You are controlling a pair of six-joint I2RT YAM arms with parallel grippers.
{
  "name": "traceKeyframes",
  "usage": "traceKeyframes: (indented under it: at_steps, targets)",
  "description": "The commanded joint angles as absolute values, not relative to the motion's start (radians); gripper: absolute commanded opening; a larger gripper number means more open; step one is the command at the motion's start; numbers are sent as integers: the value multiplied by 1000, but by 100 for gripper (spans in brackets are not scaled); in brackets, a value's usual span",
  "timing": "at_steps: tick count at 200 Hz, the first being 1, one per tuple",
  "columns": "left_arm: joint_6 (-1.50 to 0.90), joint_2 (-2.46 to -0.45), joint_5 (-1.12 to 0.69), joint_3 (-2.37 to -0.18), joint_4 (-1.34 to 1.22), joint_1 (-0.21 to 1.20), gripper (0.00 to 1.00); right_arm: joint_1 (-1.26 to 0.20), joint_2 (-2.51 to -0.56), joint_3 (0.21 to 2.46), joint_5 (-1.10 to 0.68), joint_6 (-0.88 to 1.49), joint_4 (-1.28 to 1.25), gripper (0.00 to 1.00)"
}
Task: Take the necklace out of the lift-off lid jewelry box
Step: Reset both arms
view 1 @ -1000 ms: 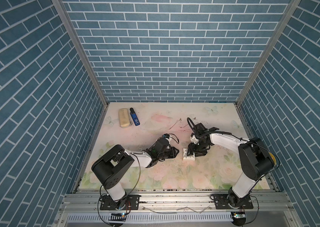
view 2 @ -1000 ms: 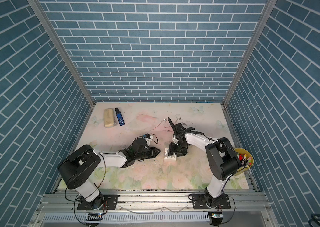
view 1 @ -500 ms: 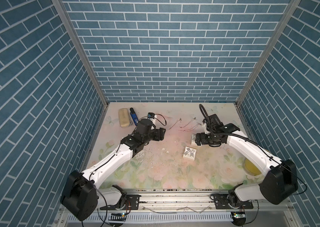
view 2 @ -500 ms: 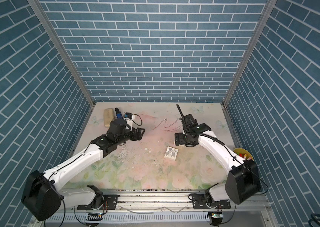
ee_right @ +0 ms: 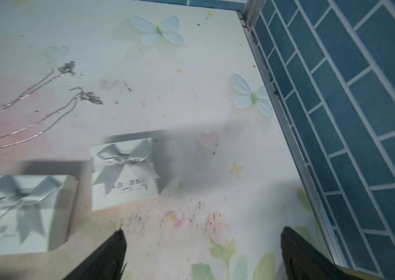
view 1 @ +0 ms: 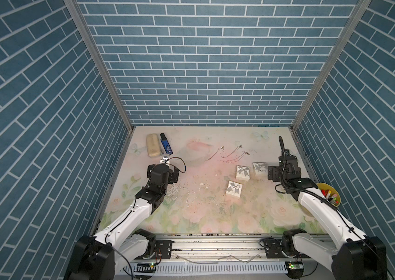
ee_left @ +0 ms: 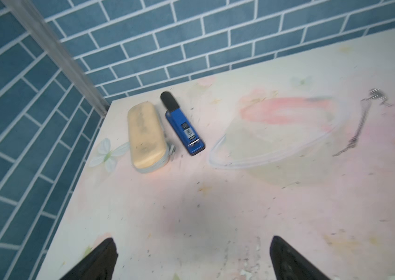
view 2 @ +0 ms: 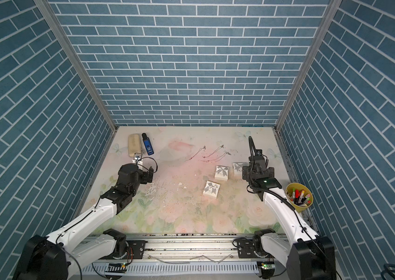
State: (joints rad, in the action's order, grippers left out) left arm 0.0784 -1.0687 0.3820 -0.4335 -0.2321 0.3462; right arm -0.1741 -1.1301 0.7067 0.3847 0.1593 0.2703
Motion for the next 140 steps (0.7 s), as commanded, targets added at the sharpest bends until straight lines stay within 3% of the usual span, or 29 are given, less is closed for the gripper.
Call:
traceKeyframes:
  at_steps: [1, 31, 117, 140]
  targets:
    - [217, -1144, 464, -381, -552, 332, 100, -88, -1244, 706, 324, 163, 70, 98]
    - [234, -1268, 490, -380, -623, 307, 100, -39, -1327, 649, 241, 90, -139, 99]
    - [92, -1486, 222, -422, -777, 91, 100, 41, -1546, 384, 43, 58, -894, 99]
    - [72, -1530, 164, -391, -857, 60, 99, 48, -1535, 401, 38, 60, -835, 98]
